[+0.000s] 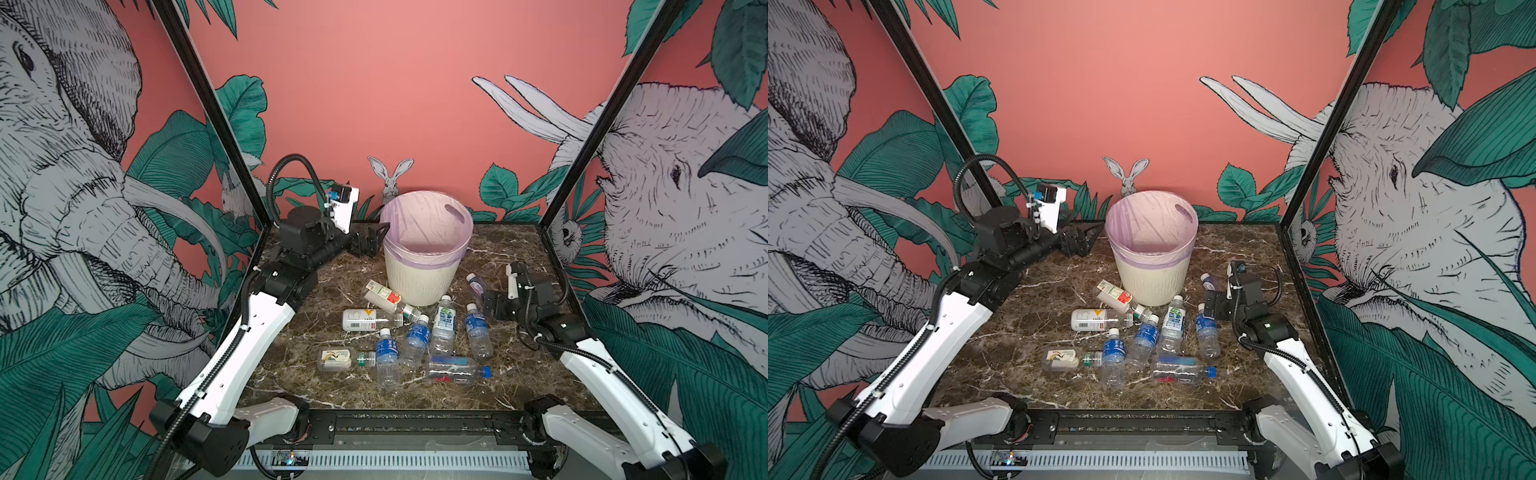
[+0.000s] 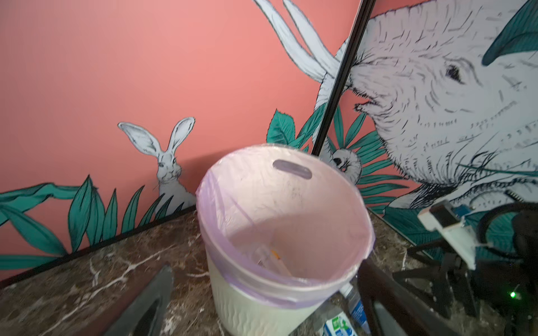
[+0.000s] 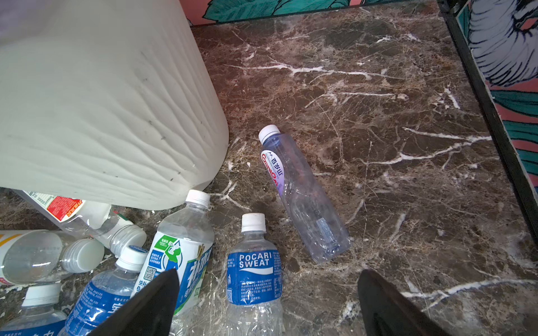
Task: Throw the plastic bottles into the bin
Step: 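Withdraw the left gripper toward the bottles while the right gripper reaches into the cluster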
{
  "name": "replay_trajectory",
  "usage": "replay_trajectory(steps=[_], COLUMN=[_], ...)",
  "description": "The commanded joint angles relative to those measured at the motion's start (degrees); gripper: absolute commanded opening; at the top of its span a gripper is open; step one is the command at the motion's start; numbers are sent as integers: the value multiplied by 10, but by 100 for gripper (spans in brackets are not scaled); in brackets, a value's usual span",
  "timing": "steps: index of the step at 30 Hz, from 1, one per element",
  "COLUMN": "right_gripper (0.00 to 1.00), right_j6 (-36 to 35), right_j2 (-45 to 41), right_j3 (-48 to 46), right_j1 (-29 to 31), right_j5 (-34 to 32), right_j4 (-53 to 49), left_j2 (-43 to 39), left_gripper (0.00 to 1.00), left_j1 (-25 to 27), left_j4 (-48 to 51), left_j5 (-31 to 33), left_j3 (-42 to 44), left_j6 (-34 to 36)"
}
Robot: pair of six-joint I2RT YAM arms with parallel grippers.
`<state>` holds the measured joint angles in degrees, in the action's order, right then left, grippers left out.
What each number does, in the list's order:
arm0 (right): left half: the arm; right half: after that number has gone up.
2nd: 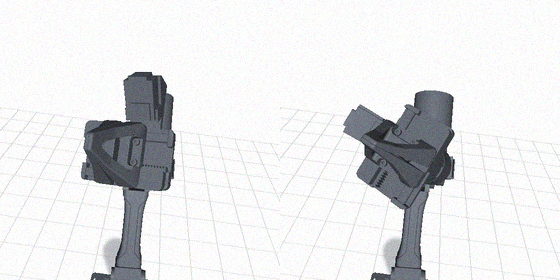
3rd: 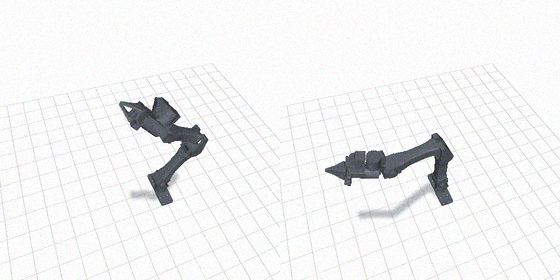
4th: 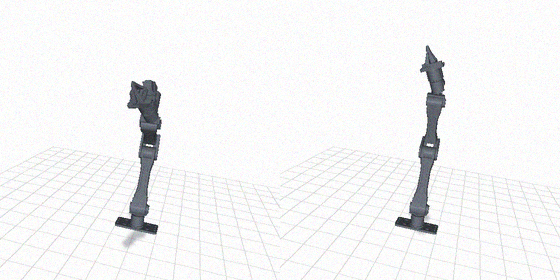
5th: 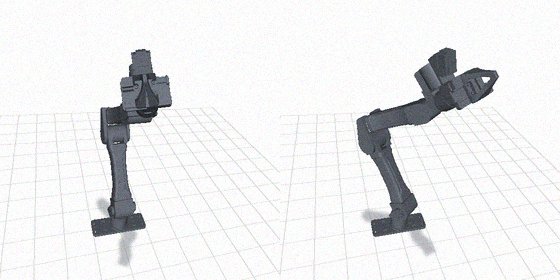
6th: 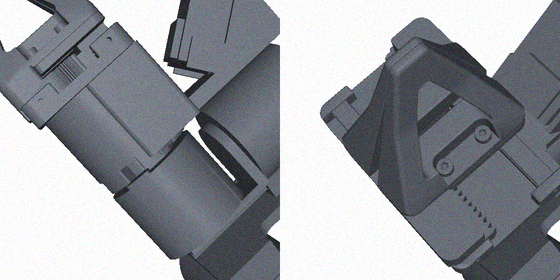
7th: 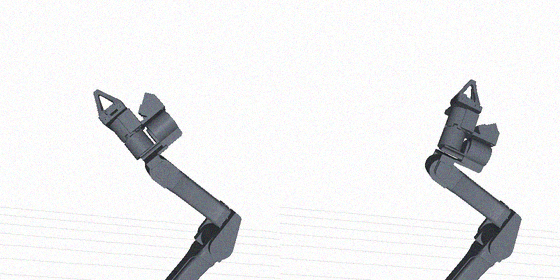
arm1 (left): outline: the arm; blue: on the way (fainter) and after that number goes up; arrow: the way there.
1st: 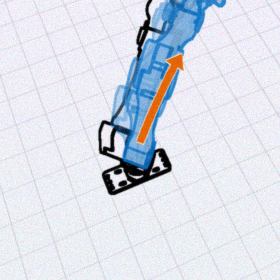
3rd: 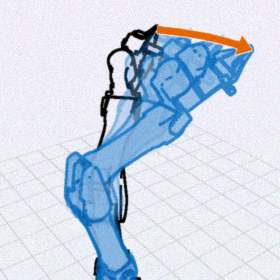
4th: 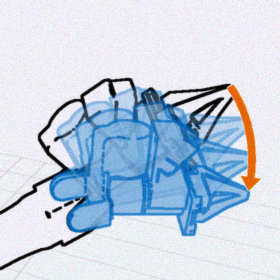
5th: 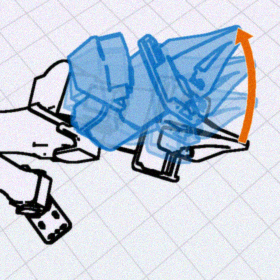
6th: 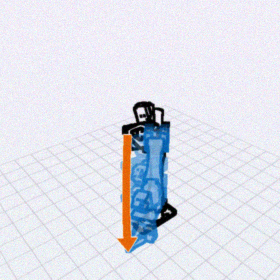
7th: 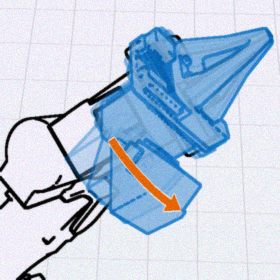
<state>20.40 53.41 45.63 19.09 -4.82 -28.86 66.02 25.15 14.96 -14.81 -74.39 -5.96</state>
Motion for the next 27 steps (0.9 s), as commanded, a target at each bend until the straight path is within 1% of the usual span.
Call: replay_trajectory(steps=[1, 5, 7, 12, 14, 18, 22, 27], right_gripper=[97, 97, 97, 97, 97, 97, 98, 98], right_j6=[6, 16, 16, 12, 6, -6, -14, -15], right_j2=[-7, -7, -6, 7, 22, 59, 97, 144], right_j3=[-2, 2, 9, 36, 50, 79, 97, 115], right_j1=[13, 38, 59, 111, 140, 211, 272, 336], right_j5=[16, 22, 19, 31, 34, 38, 40, 22], right_j4=[-20, -42, -58, -100, -125, -182, -223, -253], left_j2=[-51, -98, -114, -121, -118, -119, -119, -122], left_gripper=[99, 99, 99, 98, 97, 96, 96, 96], left_j1=[0, 0, 0, 0, 0, 0, 0, 0], left_j4=[65, 88, 99, 98, 88, 42, 11, -5], left_j5=[38, 60, 62, 53, 53, 22, 19, 8], left_j3=[50, 119, 151, 209, 227, 283, 328, 358], left_j6=[36, 37, 35, 8, -17, -50, -66, -75])
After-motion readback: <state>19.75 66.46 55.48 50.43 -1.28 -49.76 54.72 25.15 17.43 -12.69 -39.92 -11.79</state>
